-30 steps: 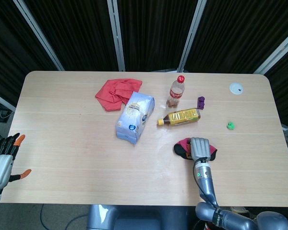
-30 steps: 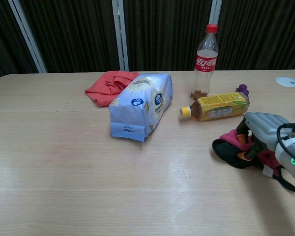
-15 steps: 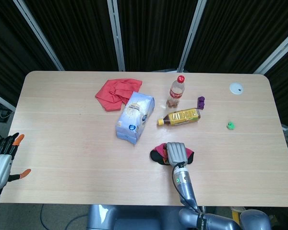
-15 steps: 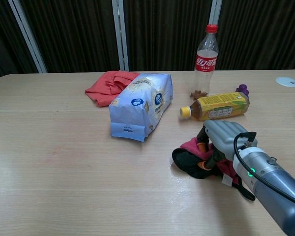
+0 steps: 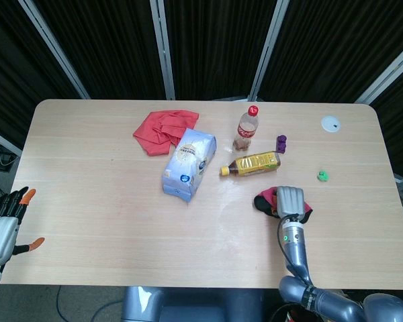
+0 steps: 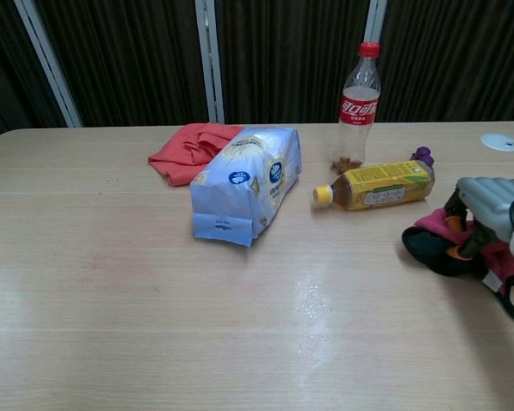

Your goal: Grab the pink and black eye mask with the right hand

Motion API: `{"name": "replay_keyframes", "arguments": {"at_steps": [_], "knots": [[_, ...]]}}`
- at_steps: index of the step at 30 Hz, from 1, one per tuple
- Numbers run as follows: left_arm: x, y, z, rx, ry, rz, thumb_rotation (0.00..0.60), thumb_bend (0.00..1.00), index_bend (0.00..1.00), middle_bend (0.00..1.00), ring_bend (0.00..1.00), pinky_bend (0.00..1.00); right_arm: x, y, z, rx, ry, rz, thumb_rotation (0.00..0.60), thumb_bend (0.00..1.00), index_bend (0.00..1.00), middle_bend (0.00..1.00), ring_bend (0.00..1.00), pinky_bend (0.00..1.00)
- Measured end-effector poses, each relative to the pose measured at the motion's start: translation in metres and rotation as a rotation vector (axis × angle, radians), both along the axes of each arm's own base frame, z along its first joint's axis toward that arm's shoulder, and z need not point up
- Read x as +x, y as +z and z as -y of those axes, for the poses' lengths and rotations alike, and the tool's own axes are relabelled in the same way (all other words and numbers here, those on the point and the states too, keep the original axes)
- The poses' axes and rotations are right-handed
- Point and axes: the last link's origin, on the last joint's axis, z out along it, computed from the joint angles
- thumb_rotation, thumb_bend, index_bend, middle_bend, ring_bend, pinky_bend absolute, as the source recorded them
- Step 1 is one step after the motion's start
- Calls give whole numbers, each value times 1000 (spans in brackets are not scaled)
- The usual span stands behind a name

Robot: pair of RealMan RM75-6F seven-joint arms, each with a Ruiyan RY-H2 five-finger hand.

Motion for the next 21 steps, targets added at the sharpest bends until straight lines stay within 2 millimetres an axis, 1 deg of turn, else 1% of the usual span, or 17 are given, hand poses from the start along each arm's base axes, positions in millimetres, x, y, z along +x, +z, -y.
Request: {"name": "replay_keyframes", "arguments": {"at_steps": [2, 5, 7, 9, 10, 11, 13, 15, 18, 21], "knots": [[0, 0, 0, 5, 0, -4, 600, 0, 0, 0, 0, 0, -14, 18, 4, -34, -16, -23, 600, 309, 755, 668, 557, 723], [0, 0, 0, 8, 3, -4, 600, 0, 0, 0, 0, 0, -25, 39, 7, -65, -22, -31, 600, 309, 703, 625, 528, 721], [0, 0, 0, 9, 3, -3, 600, 0, 0, 0, 0, 0, -28, 50, 7, -78, -19, -21, 600, 301, 617, 559, 477, 704], [0, 0, 0, 11, 1, -3, 600, 0, 0, 0, 0, 0, -29, 57, 6, -83, -17, -4, 600, 271, 519, 479, 401, 683], [1, 0, 0, 11, 1, -4, 600, 0, 0, 0, 0, 0, -29, 62, 5, -84, -15, 8, 600, 243, 453, 414, 335, 656], [1, 0, 0, 12, 0, -4, 600, 0, 0, 0, 0, 0, -29, 64, 4, -82, -14, 16, 600, 224, 408, 364, 282, 619], [1, 0, 0, 13, 0, -4, 600, 0, 0, 0, 0, 0, -29, 70, 2, -71, -13, 33, 600, 168, 279, 198, 104, 441], [1, 0, 0, 14, -1, -2, 600, 0, 0, 0, 0, 0, -29, 73, 1, -58, -17, 47, 600, 133, 201, 94, 15, 327], [1, 1, 0, 18, -4, -5, 600, 0, 0, 0, 0, 0, -29, 77, -2, -40, -27, 58, 600, 96, 135, 13, 0, 241], [2, 2, 0, 25, -10, -6, 600, 0, 0, 0, 0, 0, -26, 82, -7, -25, -26, 64, 600, 84, 120, 0, 0, 231]]}}
